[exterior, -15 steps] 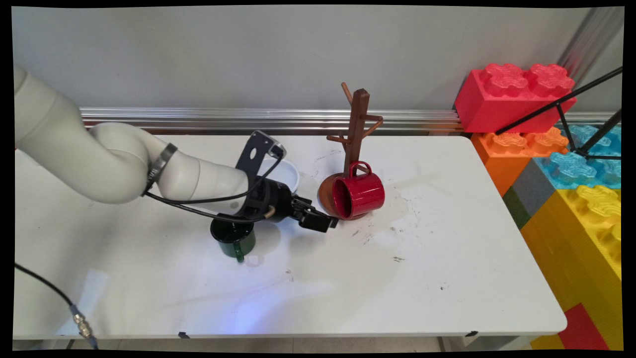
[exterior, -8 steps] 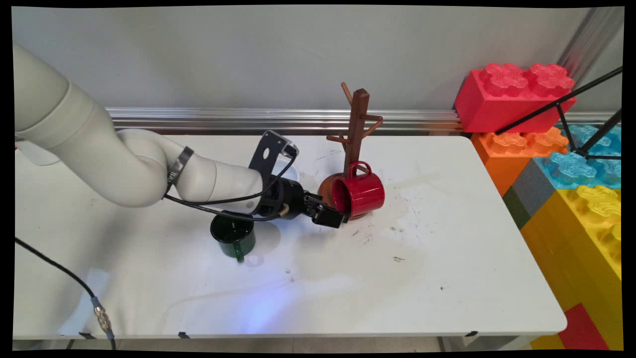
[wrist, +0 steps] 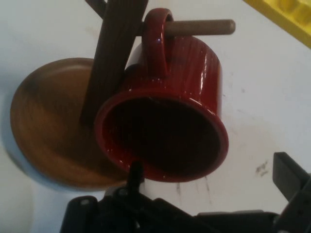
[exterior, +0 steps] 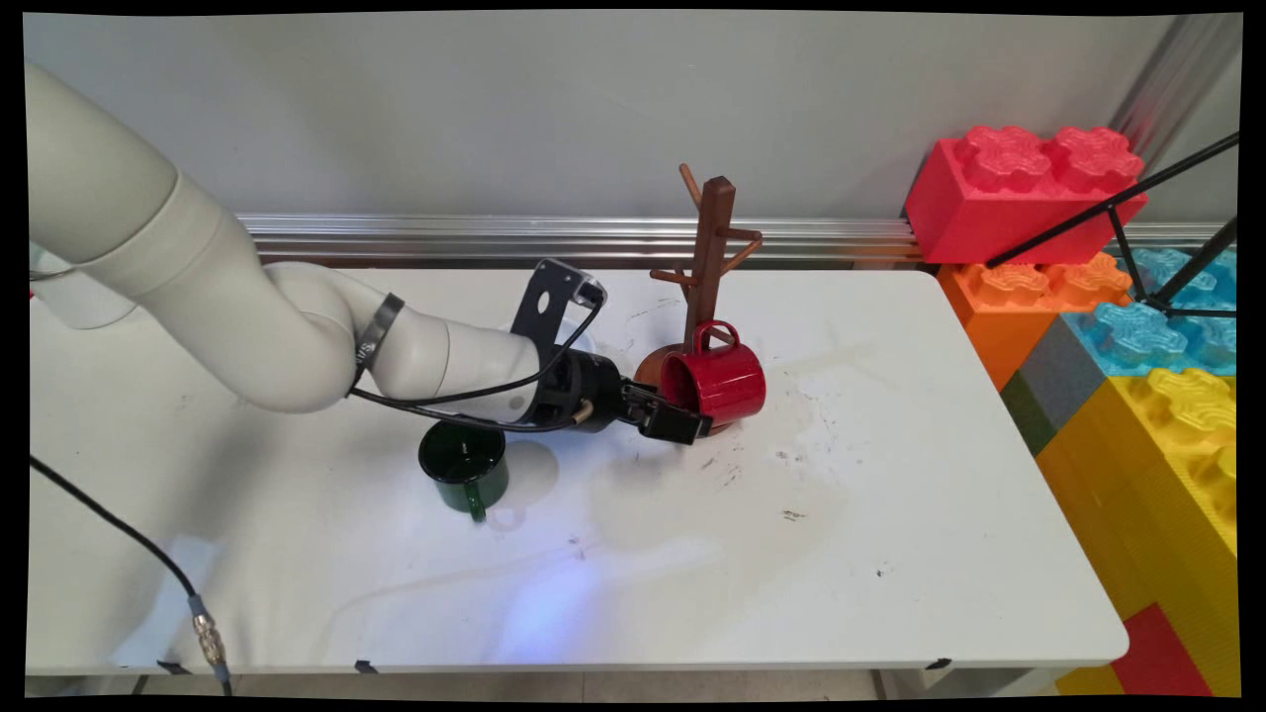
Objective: Pick up the red mug from the rack
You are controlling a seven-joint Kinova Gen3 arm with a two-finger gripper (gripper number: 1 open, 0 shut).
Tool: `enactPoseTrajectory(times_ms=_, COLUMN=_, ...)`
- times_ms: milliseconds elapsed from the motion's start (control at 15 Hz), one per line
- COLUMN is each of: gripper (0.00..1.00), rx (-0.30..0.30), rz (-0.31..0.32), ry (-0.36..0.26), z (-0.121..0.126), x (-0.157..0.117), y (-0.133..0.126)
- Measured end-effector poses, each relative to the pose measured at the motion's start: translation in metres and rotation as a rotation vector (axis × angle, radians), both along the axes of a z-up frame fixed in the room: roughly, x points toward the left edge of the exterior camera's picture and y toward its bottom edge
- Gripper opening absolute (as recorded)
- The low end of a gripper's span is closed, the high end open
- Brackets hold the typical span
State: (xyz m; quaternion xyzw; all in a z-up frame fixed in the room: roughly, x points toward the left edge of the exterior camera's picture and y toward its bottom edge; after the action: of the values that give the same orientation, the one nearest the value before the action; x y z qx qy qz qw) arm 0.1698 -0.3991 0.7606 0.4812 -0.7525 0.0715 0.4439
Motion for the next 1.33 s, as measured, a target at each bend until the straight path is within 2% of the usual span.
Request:
enactPoseTrajectory(times_ms=533, gripper=1.0, rx=0.02, rz=0.017, ry=0.063, z=-0.009, x=-0.008, y=-0.013)
enactPoseTrajectory(times_ms=1333, gripper=1.0, rx=0.027, rz=0.004, ry=0.118, z=-0.018, x=-0.022, y=-0.027)
